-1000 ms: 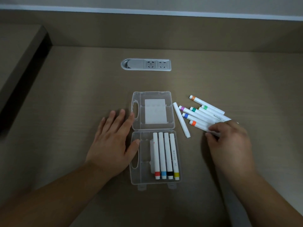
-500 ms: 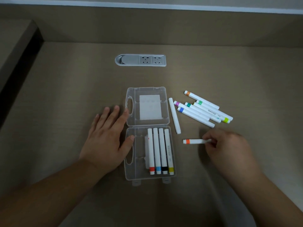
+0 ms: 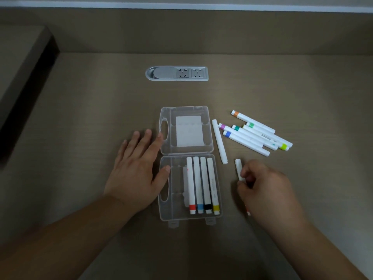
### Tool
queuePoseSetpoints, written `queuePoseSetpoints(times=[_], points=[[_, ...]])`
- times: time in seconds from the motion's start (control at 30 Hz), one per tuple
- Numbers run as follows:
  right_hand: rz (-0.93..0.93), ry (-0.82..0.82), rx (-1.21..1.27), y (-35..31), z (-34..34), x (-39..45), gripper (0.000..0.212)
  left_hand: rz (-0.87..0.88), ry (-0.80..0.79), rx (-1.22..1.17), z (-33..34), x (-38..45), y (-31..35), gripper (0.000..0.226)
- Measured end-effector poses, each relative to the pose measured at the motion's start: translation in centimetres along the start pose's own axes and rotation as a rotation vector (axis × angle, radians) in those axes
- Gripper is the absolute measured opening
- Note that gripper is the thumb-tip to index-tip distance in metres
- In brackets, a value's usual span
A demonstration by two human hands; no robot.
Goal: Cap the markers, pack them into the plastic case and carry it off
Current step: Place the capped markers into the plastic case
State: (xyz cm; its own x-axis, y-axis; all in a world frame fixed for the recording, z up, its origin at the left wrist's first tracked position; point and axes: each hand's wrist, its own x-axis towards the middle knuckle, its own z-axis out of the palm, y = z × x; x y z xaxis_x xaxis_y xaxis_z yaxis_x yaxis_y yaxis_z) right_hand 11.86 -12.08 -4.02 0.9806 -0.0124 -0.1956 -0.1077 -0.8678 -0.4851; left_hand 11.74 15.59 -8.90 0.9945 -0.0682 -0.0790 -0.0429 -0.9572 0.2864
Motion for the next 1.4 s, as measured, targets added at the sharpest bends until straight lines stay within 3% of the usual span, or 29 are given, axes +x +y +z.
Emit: queuePoseSetpoints(times=[0.13, 0.27, 0.43, 0.47, 0.6, 0.73, 0.87, 0.9, 1.0, 1.17, 1.3, 1.33, 1.4], points=[[0.053, -0.028, 0.125, -2.1, -0.5, -0.4, 0.016, 0.001, 0.003, -0.003, 0.0, 0.0, 0.0, 0.078], [0.073, -0.199, 0.233, -6.1, 0.6, -1.2, 0.019, 0.005, -0.005, 0.009, -0.1, 0.0, 0.0, 0.078], [0.051, -0.417, 0.079, -10.2, 3.2, 0.2, 0.006, 0.015, 0.014, 0.012, 0.1, -0.1, -0.1, 0.075], [0.043, -0.459, 0.021, -10.5, 3.6, 0.4, 0.013, 0.016, 0.017, 0.01, 0.1, -0.1, -0.2, 0.075], [-0.08, -0.185, 0.058, -10.3, 4.3, -0.3, 0.004, 0.019, 0.023, 0.013, 0.2, -0.1, -0.2, 0.075], [-0.074, -0.221, 0.07, -10.1, 4.2, -0.3, 0.006, 0.022, 0.032, 0.011, 0.2, -0.1, -0.2, 0.074], [0.131, -0.664, -0.166, -11.0, 4.3, 3.0, 0.036, 0.018, 0.032, -0.001, 0.1, -0.2, -0.2, 0.074], [0.146, -0.696, -0.193, -11.1, 4.5, 3.5, 0.04, 0.016, 0.027, 0.0, 0.1, -0.2, -0.2, 0.074], [0.121, -0.652, -0.231, -11.0, 5.4, 3.9, 0.042, 0.016, 0.025, 0.003, 0.0, -0.2, -0.2, 0.075], [0.185, -0.755, -0.244, -11.4, 5.5, 4.5, 0.047, 0.014, 0.024, -0.002, 0.0, -0.1, -0.1, 0.076], [0.139, -0.69, -0.156, -11.1, 4.2, 3.7, 0.039, 0.017, 0.013, 0.006, 0.0, -0.1, -0.2, 0.076], [0.143, -0.642, -0.096, -10.6, 3.5, 3.1, 0.032, 0.017, 0.009, 0.007, 0.0, -0.1, -0.2, 0.076], [0.127, -0.368, 0.066, -8.8, 1.9, 2.0, 0.012, 0.013, 0.002, 0.007, -0.1, 0.0, -0.2, 0.077]])
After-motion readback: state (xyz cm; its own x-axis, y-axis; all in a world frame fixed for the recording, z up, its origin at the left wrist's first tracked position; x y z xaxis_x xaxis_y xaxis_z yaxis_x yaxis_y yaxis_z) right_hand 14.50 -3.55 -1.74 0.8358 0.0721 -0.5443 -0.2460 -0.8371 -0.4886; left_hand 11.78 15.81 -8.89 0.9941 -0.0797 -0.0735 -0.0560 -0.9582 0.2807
